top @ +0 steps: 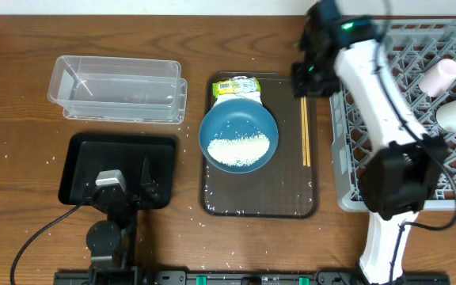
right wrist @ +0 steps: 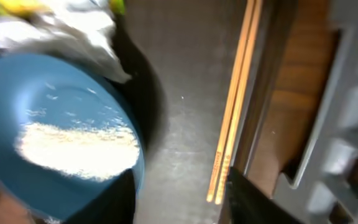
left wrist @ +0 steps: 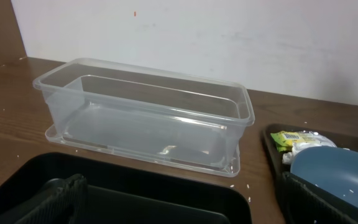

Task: Sort waste into correct bins and load items into the dishwasher rack
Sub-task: 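Move the right gripper to the wooden chopsticks on the tray and grasp one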

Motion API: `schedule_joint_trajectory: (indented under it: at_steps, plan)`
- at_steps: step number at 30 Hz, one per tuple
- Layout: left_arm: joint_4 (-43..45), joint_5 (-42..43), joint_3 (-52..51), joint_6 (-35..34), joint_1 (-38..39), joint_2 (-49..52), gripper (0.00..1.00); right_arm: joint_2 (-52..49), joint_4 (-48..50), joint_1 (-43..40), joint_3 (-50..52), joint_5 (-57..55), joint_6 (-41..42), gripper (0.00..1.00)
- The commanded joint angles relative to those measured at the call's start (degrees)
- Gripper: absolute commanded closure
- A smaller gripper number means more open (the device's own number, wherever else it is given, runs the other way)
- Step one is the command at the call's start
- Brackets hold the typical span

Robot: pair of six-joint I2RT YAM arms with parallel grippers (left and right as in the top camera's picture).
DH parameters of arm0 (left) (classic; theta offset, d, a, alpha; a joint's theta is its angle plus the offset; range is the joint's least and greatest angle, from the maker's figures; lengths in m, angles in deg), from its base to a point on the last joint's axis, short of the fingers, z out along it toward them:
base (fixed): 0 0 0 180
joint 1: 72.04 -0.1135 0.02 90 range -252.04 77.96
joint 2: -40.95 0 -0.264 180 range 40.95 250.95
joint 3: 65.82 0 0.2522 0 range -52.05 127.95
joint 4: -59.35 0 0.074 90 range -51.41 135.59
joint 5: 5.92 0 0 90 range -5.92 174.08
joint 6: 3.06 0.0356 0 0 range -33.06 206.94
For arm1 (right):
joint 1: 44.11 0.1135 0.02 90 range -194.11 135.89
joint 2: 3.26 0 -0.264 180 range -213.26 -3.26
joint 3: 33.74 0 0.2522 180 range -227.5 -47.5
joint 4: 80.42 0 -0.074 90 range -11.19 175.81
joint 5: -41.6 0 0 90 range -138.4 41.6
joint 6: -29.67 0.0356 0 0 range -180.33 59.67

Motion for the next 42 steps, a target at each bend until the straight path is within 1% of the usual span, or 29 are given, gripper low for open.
schedule_joint_trajectory:
  at_steps: [1, 3, 5, 10, 12, 16, 20, 31, 37, 42]
  plan:
    - [-2.1, -0.5, -1.1, 0.7, 0.0, -0.1, 0.02, 0.3, 1.9, 0.9, 3.8, -6.2, 3.8, 0.52]
    - [-2.1, -0.5, -1.1, 0.7, 0.0, -0.1, 0.02, 0.3, 3.5, 0.9, 6.2, -6.0, 4.5, 0.57]
    - [-2.1, -0.5, -1.1, 0.7, 0.0, -0.1, 0.02, 0.3, 6.1, 0.8, 8.9, -4.9, 4.6, 0.71]
    - [-2.1, -0.5, -1.1, 0.7, 0.0, -0.1, 0.02, 0.3, 12.4, 0.9, 14.6, -4.8, 4.9, 0.77]
    - [-2.1, -0.5, -1.1, 0.7, 0.0, -0.1, 0.02, 0.3, 14.6, 0.9, 16.8, -4.8, 5.3, 0.77]
    - [-2.1, -0.5, -1.1, 0.7, 0.0, -0.1, 0.02, 0.3, 18.5, 0.9, 20.2, -5.0, 5.3, 0.72]
    - [-2.1, -0.5, -1.1, 0.7, 0.0, -0.1, 0.02, 0.3, 19.3, 0.9, 21.6, -5.8, 5.3, 0.69]
    - [-2.1, -0.5, -1.1, 0.7, 0.0, -0.1, 0.02, 0.3, 20.0, 0.9, 22.1, -8.0, 5.2, 0.69]
    - [-2.1, -0.5, -1.1, 0.7, 0.0, -0.1, 0.02, 0.3, 22.0, 0.9, 23.7, -7.7, 5.5, 0.72]
    - [-2.1, -0.5, -1.1, 0.7, 0.0, -0.1, 0.02, 0.3, 24.1, 0.9, 25.8, -7.7, 5.7, 0.72]
